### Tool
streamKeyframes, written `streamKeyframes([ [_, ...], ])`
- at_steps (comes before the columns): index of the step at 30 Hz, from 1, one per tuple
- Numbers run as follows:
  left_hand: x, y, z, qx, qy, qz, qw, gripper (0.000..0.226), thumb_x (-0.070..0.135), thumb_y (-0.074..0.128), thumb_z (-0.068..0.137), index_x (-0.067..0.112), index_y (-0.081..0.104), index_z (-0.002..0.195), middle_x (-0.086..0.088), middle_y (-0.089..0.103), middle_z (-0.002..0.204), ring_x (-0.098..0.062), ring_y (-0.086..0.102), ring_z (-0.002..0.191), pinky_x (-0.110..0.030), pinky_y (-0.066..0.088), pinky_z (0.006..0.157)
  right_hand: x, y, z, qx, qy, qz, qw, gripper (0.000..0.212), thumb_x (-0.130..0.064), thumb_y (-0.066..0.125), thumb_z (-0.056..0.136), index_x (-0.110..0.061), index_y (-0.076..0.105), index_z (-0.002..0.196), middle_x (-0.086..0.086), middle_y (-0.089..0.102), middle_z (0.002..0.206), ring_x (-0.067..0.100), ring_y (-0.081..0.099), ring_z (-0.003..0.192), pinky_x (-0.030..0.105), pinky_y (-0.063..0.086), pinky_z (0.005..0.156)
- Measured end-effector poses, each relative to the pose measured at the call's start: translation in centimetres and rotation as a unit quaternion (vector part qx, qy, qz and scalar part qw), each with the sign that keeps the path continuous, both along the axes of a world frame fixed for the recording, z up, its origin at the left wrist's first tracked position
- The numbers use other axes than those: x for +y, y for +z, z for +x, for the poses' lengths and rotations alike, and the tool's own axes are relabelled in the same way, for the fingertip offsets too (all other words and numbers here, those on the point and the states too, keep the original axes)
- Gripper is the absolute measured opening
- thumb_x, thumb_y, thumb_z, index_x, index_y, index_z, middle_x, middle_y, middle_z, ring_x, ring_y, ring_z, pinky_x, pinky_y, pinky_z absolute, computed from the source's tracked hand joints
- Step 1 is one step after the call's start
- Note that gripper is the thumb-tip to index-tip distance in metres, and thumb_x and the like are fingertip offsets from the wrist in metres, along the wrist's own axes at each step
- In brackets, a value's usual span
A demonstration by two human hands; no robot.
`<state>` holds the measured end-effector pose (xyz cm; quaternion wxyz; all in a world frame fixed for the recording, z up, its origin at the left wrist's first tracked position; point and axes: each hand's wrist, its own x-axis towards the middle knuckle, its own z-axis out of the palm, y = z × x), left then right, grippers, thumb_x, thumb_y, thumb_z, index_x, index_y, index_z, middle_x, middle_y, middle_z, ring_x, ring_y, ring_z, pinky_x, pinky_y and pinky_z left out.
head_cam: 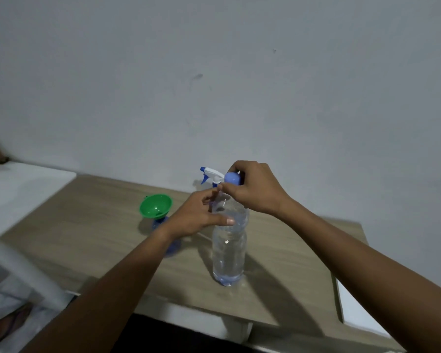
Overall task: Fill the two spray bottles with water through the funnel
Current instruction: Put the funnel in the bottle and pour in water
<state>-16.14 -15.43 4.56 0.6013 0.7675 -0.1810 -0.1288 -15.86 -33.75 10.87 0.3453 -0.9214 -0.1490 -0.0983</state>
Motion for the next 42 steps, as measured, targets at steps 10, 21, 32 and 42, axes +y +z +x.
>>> streamKeyframes([
  [10,1.7,-0.5,2.3,-0.03,0.074,-0.002,0.997,0.068,0.021,0.091,0.067,0.028,0.062,0.128,0.003,0.066,0.129,-0.013,0.06,0.124,-0.046,0.048,0.108,2.7,0.3,3.3,-0.028,0.024,-0.048,0.998,0.021,-0.038,0.076,0.087,-0.02,0.066,0.094,-0.015,0.057,0.07,0.005,0.055,0.064,0.022,0.037,0.058],
  [21,1.9,-1.3,3.6,-0.009,0.07,-0.013,0.997,0.092,0.025,0.09,0.07,0.028,0.043,0.149,0.009,0.057,0.141,-0.005,0.056,0.127,-0.037,0.047,0.11,2.4,1.6,3.9,0.007,-0.011,-0.005,1.0,0.039,-0.05,0.08,0.082,-0.014,0.067,0.088,-0.001,0.073,0.083,0.011,0.067,0.064,0.026,0.052,0.061],
  [32,2.3,-1.9,4.0,-0.001,0.057,-0.009,0.998,0.092,0.033,0.092,0.067,0.032,0.045,0.147,0.008,0.058,0.142,-0.011,0.056,0.13,-0.043,0.047,0.11,1.3,1.6,4.0,0.022,0.068,-0.057,0.996,0.02,-0.032,0.063,0.098,-0.019,0.073,0.11,0.0,0.073,0.098,0.022,0.067,0.088,0.045,0.056,0.085],
  [42,2.5,-1.9,4.6,0.003,0.034,-0.009,0.999,0.089,0.025,0.091,0.069,0.031,0.047,0.146,0.007,0.059,0.141,-0.005,0.053,0.132,-0.04,0.043,0.113,2.3,1.3,4.0,0.018,-0.02,0.002,1.0,0.036,-0.047,0.084,0.079,-0.017,0.065,0.084,-0.01,0.061,0.07,0.007,0.053,0.063,0.021,0.038,0.058],
])
